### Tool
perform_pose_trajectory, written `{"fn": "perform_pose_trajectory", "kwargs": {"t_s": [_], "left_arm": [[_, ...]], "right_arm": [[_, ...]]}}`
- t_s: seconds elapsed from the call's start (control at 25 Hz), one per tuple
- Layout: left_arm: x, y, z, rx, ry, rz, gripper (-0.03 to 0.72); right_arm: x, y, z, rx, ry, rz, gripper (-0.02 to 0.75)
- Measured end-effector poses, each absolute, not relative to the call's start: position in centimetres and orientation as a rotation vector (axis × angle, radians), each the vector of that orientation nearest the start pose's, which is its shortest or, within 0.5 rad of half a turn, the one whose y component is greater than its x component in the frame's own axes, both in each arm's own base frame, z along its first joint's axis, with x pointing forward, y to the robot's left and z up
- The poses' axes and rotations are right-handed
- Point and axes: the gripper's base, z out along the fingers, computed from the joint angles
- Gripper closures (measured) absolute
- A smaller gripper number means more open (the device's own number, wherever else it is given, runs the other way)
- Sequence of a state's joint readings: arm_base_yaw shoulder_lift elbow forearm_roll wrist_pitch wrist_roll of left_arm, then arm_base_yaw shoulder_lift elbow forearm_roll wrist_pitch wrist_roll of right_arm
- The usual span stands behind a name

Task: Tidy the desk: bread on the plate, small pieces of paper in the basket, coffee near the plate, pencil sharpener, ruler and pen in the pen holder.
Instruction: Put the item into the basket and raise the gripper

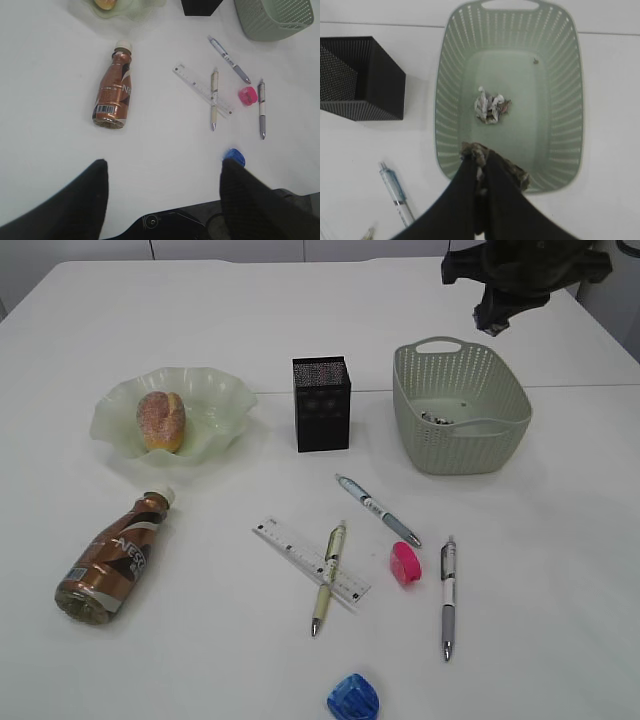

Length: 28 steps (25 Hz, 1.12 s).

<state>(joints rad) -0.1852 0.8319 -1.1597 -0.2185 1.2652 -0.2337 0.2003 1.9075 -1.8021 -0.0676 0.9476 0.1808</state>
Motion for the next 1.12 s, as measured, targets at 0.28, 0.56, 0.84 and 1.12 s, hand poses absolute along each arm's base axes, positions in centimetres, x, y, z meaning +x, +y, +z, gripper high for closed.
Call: {"fn": "perform_pose_trajectory", "kwargs": {"t_s": [0.28, 0.56, 0.84, 1.12], "left_arm": [[11.3, -4.0, 41.2, -0.044, 2.444, -0.471, 0.183], [11.3, -4.0, 41.2, -0.054, 2.445, -0.475, 0.183], [11.2, -4.2, 41.3, -0.053, 2.445, -0.503, 0.183], [11.2, -4.2, 41.3, -0.052, 2.445, -0.510, 0.183]], "right_arm": [[47.3, 8.7, 27.8, -0.075, 2.558, -0.002, 0.725], [49.2, 8.7, 23.2, -0.046, 2.631, -0.068, 0.706], [49.3, 8.8, 23.3, -0.030, 2.616, -0.056, 0.420], [49.3, 8.7, 23.6, -0.010, 2.623, -0.058, 0.288]]}}
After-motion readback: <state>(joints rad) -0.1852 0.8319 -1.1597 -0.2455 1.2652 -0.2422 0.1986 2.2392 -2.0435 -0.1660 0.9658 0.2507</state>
